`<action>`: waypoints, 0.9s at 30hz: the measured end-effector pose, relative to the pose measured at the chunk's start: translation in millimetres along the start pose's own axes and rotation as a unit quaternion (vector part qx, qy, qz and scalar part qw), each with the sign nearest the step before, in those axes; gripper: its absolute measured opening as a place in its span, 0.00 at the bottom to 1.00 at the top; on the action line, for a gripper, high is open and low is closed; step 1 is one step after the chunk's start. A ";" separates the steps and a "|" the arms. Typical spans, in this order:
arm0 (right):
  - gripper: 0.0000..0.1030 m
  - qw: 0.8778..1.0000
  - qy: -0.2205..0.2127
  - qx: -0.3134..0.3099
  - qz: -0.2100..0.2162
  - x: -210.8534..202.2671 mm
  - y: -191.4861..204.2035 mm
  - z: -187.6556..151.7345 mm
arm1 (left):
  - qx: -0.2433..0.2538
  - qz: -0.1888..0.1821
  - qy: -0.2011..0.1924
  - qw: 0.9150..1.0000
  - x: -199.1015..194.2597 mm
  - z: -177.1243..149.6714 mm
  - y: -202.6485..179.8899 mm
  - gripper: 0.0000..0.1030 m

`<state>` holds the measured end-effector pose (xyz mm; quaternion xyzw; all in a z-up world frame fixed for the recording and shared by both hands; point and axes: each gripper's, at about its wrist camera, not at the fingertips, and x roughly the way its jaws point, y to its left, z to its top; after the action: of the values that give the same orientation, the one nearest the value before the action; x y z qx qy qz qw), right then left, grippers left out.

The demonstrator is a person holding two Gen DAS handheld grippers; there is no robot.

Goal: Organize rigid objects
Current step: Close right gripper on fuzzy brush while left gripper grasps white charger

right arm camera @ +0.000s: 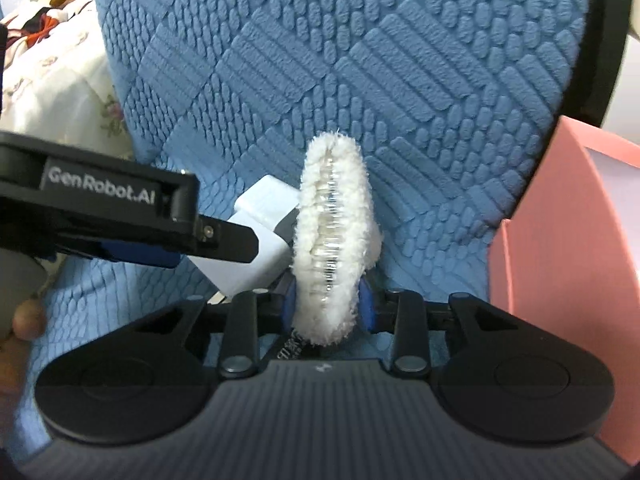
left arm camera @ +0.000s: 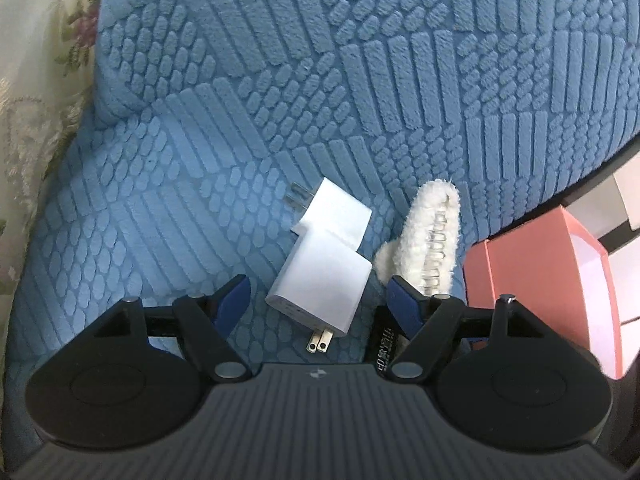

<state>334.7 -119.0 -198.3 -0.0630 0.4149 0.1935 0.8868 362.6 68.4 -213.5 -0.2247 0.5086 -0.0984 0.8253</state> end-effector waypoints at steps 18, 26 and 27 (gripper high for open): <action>0.34 0.999 0.006 0.008 -0.030 -30.7 -8.3 -22.2 | 0.188 0.108 -0.004 0.976 35.6 -15.6 -62.2 0.75; 0.34 0.999 0.012 0.026 -0.039 -50.3 -12.8 -34.5 | 0.211 0.134 -0.004 0.968 27.6 -28.3 -73.1 0.57; 0.34 0.999 0.012 0.026 -0.038 -53.8 -11.6 -35.9 | 0.206 0.133 -0.003 0.969 24.7 -28.7 -70.0 0.57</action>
<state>282.6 -155.1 -181.3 -0.0584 0.4274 0.1480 0.8900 353.4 -10.5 -211.2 0.0200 0.5004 -0.0899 0.8609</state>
